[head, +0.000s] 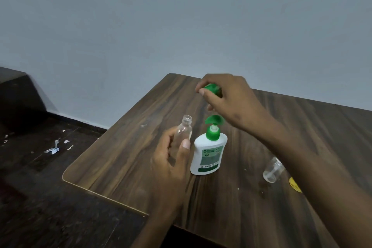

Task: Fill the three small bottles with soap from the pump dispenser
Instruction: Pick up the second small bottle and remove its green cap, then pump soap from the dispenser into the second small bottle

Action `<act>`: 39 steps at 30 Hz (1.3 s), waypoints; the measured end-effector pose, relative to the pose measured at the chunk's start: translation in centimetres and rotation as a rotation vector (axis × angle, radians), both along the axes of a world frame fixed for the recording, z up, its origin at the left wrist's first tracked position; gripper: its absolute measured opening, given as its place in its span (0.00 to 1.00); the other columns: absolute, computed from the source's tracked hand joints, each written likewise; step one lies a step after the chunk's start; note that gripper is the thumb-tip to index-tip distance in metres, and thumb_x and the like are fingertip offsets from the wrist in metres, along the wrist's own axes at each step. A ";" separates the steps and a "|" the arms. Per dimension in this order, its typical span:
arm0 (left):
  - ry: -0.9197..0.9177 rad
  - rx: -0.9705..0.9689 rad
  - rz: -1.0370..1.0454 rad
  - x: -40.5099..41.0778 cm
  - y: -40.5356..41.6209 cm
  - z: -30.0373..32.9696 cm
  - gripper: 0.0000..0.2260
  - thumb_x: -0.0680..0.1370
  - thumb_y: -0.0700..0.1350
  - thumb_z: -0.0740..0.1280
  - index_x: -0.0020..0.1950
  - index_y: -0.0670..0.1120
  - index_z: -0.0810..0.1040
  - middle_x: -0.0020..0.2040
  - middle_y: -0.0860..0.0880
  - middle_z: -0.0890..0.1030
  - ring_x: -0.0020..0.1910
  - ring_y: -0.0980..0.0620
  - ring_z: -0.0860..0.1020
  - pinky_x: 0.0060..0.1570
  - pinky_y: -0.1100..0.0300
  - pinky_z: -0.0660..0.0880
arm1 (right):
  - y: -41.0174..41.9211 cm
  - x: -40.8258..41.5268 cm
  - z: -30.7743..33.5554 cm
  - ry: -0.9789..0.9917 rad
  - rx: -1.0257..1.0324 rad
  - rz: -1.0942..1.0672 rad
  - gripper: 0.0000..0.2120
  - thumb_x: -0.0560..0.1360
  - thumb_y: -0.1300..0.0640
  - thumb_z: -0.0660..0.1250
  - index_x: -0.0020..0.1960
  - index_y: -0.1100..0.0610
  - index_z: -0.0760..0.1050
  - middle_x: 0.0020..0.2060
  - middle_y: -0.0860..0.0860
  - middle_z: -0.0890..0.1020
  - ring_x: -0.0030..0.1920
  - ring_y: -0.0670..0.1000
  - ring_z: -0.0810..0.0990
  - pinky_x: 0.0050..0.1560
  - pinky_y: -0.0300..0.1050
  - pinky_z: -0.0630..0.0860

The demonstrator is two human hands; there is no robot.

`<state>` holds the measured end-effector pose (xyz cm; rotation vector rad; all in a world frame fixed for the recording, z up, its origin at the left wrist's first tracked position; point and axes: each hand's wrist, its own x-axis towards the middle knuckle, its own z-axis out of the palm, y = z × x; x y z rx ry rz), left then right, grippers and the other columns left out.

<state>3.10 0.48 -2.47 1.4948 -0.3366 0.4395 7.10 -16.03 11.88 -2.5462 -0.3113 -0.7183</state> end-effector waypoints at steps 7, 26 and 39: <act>0.072 -0.077 -0.044 0.5 -2.7 -0.2 0.14 0.85 0.52 0.63 0.67 0.47 0.78 0.56 0.51 0.85 0.55 0.48 0.85 0.49 0.48 0.83 | 0.9 -0.3 -2.5 -0.118 -0.089 -0.143 0.10 0.82 0.51 0.63 0.47 0.53 0.79 0.38 0.48 0.81 0.38 0.48 0.78 0.42 0.50 0.77; -0.064 -0.029 -0.145 2.1 -0.9 -0.8 0.12 0.84 0.42 0.64 0.66 0.48 0.81 0.60 0.49 0.85 0.61 0.45 0.84 0.56 0.60 0.80 | -0.1 3.2 -1.4 0.059 0.016 -0.456 0.19 0.76 0.49 0.62 0.33 0.52 0.56 0.27 0.49 0.62 0.29 0.52 0.59 0.31 0.46 0.55; -0.157 0.087 -0.082 3.5 -0.7 0.6 0.11 0.82 0.41 0.68 0.64 0.45 0.82 0.58 0.52 0.83 0.60 0.53 0.82 0.57 0.70 0.74 | -0.2 3.7 -3.1 0.101 0.043 -0.514 0.17 0.75 0.48 0.61 0.33 0.53 0.60 0.28 0.49 0.68 0.29 0.52 0.65 0.31 0.44 0.57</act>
